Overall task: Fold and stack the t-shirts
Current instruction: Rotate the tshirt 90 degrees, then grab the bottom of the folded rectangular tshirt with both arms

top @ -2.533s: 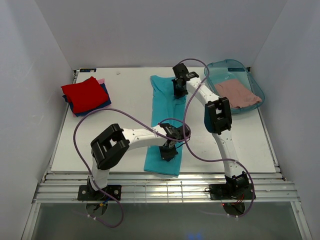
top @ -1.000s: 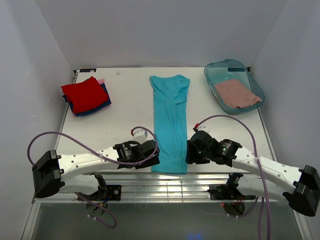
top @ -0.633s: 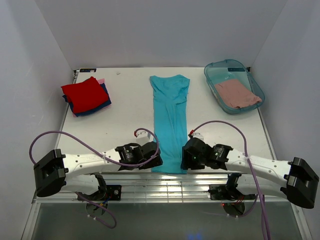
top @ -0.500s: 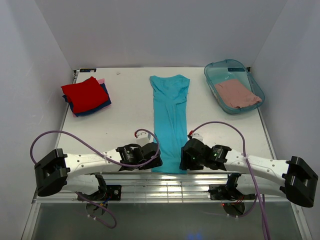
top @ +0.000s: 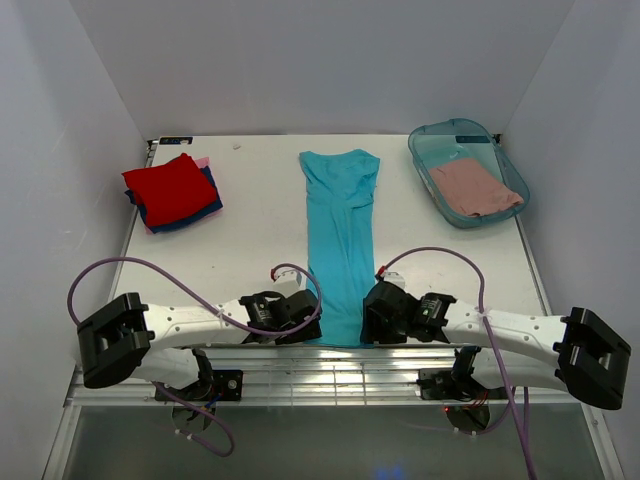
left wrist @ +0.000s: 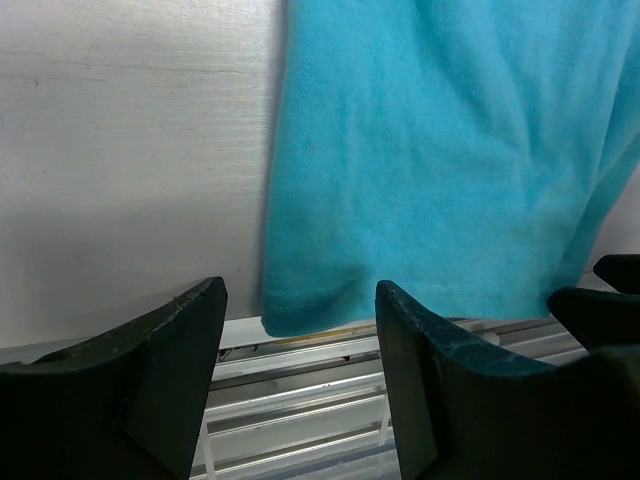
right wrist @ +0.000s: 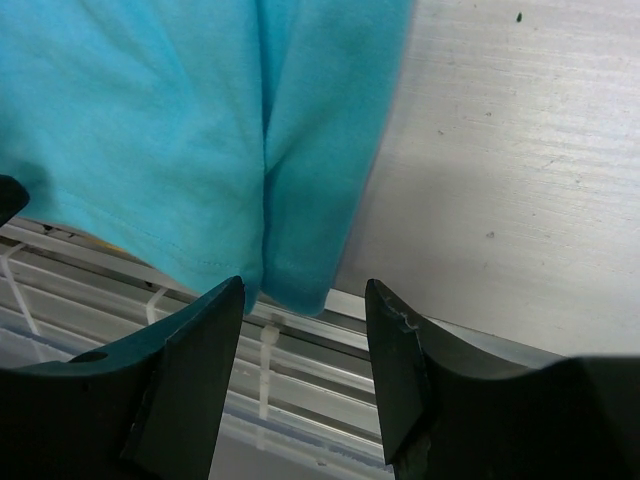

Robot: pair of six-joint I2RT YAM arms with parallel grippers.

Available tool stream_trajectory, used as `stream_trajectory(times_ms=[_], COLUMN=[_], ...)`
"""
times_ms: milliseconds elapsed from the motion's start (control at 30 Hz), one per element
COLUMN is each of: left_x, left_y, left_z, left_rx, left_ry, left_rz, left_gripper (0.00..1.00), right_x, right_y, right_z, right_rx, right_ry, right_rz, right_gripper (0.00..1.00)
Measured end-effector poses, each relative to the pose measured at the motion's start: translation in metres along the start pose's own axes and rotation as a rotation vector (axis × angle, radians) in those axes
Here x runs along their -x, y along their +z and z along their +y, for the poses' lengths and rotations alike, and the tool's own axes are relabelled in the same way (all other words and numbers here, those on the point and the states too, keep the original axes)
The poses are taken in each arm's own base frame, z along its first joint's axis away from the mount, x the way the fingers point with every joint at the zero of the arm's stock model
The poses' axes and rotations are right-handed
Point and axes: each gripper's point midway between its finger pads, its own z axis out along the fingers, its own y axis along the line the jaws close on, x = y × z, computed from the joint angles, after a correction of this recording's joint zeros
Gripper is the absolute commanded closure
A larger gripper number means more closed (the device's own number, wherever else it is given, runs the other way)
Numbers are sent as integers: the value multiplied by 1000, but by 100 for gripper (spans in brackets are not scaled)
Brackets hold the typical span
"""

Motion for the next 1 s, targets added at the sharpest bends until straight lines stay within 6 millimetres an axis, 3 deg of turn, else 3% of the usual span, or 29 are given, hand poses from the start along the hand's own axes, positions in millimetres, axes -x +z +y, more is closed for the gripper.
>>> stream_trajectory(times_ms=[167,467,600,833,933,1000], left_x=[-1,-3,-5,-9,-10,-12], left_y=[2,6,8,9,8,8], left_z=[-2,-6,-5,-5,-5,-6], left_rx=[-4,-4,14,26,25,23], left_ry=[-1,-1,2,2,4,7], left_rz=[5,16,28,41,44,46], left_gripper=[32,54,66,76,81,87], right_x=[-5,-6,-8,-11,-14,-16], right_y=[5,5,6,8,9,10], right_z=[-5,-3,-5,-5,-4,-4], right_rx=[-14,-11,-12,-2,8,16], right_ry=[-6,-7,-1,12,8,7], right_rz=[12,12,13,16,22,29], right_gripper=[43,46,58,76,90,92])
